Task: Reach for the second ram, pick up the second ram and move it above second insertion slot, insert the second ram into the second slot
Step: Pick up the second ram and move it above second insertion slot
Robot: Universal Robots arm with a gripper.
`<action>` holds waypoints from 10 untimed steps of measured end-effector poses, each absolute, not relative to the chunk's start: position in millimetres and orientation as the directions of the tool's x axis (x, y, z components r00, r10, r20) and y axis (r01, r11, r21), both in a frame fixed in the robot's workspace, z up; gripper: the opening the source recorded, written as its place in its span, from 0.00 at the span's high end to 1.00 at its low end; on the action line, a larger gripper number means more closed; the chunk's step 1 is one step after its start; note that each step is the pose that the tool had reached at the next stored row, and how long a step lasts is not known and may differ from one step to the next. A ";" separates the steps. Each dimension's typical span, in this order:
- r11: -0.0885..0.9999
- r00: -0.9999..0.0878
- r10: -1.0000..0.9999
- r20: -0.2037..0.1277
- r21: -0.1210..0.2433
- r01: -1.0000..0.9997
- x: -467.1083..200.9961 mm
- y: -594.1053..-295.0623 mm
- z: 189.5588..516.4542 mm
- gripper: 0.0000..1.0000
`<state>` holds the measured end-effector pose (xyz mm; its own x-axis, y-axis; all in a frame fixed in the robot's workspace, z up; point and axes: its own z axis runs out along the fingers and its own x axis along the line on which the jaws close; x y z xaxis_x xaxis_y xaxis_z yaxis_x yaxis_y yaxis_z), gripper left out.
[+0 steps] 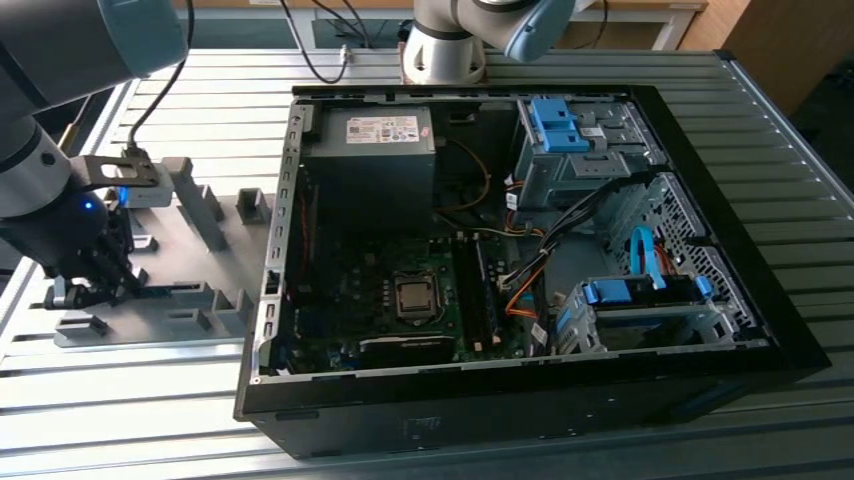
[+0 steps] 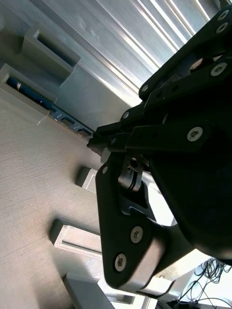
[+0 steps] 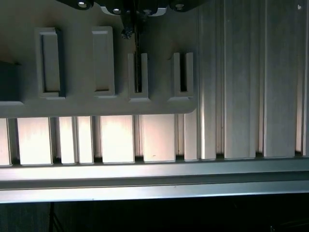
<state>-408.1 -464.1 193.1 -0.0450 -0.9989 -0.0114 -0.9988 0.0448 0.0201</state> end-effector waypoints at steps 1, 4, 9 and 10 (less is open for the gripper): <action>0.045 -0.045 -0.999 -0.012 0.020 -0.999 -408.0 -464.2 193.1 0.85; 0.045 -0.045 -0.999 -0.011 0.020 -0.999 -408.0 -464.2 193.1 0.85; 0.044 -0.045 -0.999 -0.011 0.020 -0.999 -408.0 -464.3 193.1 0.86; 0.044 -0.045 -0.999 -0.011 0.020 -0.999 -408.0 -464.3 193.1 0.86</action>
